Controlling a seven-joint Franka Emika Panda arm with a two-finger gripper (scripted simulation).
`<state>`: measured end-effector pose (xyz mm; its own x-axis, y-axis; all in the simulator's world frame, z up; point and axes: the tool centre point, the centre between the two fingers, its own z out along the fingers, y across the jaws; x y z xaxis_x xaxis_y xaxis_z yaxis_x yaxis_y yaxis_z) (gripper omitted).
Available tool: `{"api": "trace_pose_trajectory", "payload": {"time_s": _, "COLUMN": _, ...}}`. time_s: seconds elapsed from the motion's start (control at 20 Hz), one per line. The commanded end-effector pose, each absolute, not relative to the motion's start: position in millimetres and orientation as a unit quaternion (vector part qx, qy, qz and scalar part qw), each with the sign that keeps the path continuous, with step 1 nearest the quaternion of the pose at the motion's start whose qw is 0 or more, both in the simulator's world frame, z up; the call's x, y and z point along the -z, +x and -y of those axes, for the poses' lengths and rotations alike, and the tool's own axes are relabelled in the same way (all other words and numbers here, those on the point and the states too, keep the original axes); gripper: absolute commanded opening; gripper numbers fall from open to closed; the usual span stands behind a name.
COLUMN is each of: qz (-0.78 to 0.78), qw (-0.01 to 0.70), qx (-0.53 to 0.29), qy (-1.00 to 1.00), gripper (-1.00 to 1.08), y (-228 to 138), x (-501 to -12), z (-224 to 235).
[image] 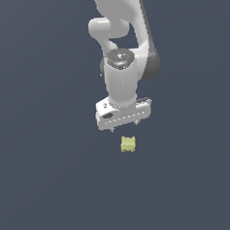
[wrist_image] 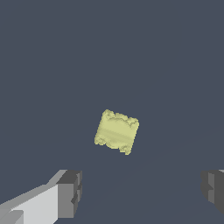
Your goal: Pick up the object and move it to a goal position.
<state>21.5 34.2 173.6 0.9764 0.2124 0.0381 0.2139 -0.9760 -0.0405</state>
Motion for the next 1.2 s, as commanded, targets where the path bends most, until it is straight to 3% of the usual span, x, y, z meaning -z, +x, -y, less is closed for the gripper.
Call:
{"api": "trace_pose_trajectory", "payload": {"time_s": 0.0, "qz": 0.137, "qw": 0.020, "qx": 0.016, "qy": -0.990, "gripper": 1.00, "y": 22.3, "x": -169.4, "z": -34.9}}
{"api": "trace_pose_trajectory", "payload": {"time_s": 1.15, "qz": 0.463, "qw": 0.003, "qx": 0.005, "qy": -0.886, "gripper": 1.00, "y": 30.1, "x": -122.8, "z": -44.7}}
